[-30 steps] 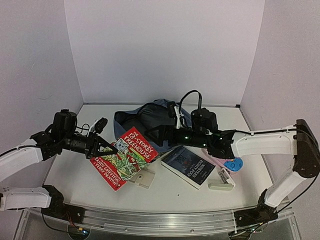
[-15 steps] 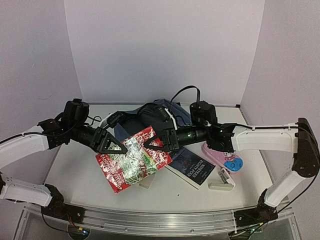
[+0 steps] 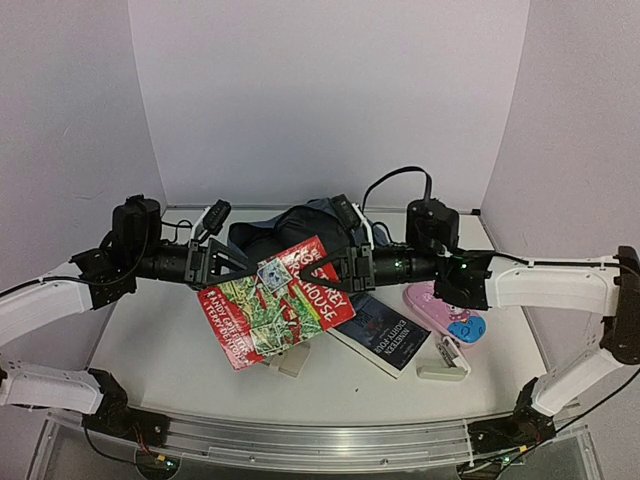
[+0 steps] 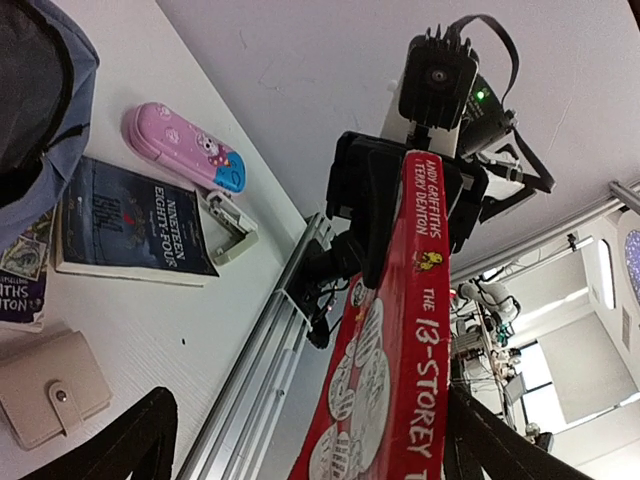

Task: Pack the student bag
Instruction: Pick up the book from the center of the board.

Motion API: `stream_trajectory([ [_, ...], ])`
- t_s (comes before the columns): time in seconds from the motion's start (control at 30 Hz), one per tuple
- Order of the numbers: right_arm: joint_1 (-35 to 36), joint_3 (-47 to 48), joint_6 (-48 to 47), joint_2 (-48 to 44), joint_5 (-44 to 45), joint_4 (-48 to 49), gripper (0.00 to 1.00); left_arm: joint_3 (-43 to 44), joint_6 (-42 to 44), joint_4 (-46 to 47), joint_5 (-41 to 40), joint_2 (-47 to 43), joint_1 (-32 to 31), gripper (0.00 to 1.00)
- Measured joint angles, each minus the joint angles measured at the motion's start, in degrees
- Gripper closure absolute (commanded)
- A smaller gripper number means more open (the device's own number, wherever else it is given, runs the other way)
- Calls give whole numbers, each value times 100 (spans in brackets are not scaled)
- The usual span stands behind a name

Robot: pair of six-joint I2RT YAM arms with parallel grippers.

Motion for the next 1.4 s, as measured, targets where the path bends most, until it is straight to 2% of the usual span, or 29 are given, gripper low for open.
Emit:
stream_trajectory([
  [0.17,-25,-1,147,-210,46,20,100,-207,-280,511,-245,-499,23,8],
  [0.47,-256,-53,656,-277,1060,525,100,-428,-487,700,-256,-1000,3,9],
  [0.87,-272,-288,1280,-307,1121,1241,100,-430,-591,709,-415,-797,3,12],
  [1.07,-269,-288,1372,-199,1027,1399,100,-428,-718,944,-418,-567,3,26],
  [1.3,-267,-288,1405,124,967,1432,100,-429,-919,1305,-332,-329,3,57],
  [1.4,-267,-288,1415,158,969,1436,100,-429,-961,1353,-331,-318,3,60],
])
